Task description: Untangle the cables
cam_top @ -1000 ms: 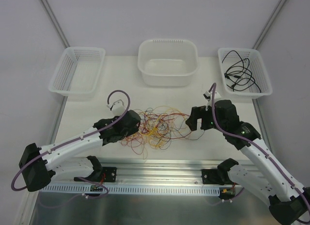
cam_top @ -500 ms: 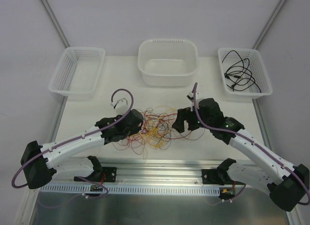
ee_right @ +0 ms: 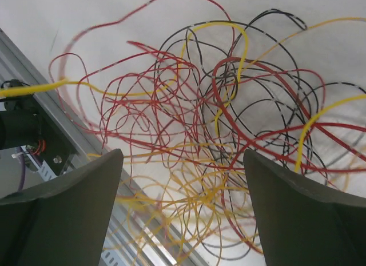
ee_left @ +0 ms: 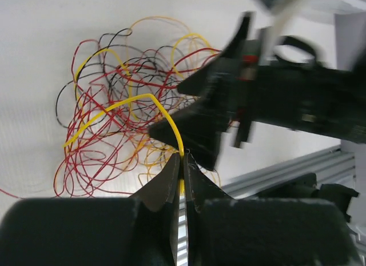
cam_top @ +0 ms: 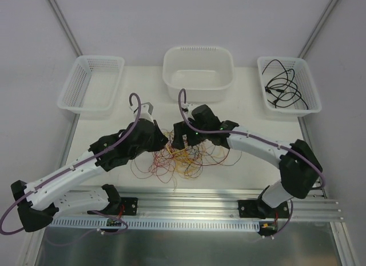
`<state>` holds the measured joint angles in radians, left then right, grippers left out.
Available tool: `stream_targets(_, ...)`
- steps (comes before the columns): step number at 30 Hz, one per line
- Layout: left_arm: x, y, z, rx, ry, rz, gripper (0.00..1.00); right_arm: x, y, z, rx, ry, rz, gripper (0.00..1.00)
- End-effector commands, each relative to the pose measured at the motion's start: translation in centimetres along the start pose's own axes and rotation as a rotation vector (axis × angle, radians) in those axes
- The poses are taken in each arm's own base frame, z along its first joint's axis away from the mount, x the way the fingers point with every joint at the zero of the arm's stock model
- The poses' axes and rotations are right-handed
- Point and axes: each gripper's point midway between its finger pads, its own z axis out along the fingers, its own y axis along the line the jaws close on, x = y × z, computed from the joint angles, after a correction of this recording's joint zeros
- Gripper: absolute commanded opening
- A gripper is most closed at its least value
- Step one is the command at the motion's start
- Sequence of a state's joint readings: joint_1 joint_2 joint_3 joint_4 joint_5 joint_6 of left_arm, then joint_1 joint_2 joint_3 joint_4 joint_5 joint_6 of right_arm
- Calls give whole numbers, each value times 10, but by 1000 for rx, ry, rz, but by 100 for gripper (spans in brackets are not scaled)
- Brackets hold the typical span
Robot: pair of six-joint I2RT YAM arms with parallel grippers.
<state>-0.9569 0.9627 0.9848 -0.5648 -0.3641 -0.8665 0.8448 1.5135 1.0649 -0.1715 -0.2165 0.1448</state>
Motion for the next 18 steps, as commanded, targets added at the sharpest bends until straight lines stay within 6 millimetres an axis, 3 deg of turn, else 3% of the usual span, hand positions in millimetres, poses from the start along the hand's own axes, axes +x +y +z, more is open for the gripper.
stream_targets(1, -26, -30, -32, 144, -44, 86, 0, 0, 11, 27, -62, 26, 36, 87)
stream_targets(4, -48, -42, -52, 197, -98, 119, 0, 17, -15, 42, 23, 81, 51, 72)
stream_targets(5, -54, -44, -57, 206, -115, 127, 0, 23, -31, 43, 69, 90, 70, 58)
stream_targets(7, -75, -52, -77, 240, -174, 145, 0, 28, -49, 39, 117, 93, 117, 45)
stream_targets(8, -84, -53, -84, 246, -200, 150, 0, 27, -68, 35, 155, 83, 156, 34)
stream_targets(11, -116, -59, -117, 280, -303, 162, 0, 33, -111, 12, 265, 49, 244, 17)
stream_targets(13, -138, -61, -139, 292, -376, 174, 0, 40, -134, -10, 335, 33, 277, 14)
stream_targets(14, -148, -57, -145, 268, -415, 172, 0, 39, -155, -23, 400, 6, 312, 10)
stream_targets(18, -180, -50, -178, 235, -534, 187, 0, 51, -197, -70, 562, -26, 370, 9)
